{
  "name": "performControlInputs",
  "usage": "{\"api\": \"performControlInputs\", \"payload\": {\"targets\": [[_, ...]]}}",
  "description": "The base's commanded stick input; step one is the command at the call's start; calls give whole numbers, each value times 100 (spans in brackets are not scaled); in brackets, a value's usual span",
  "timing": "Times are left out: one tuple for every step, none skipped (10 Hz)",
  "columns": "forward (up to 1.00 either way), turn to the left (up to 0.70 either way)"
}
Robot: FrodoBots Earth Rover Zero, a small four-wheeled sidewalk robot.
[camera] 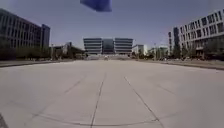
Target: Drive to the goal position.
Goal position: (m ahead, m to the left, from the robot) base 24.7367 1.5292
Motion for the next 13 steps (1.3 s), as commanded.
{"api": "performControlInputs", "payload": {"targets": [[100, 0], [100, 0], [100, 0], [100, 0], [100, 0], [100, 0], [100, 0], [100, 0], [100, 9], [100, 29], [100, 22], [100, 0], [100, 0]]}}
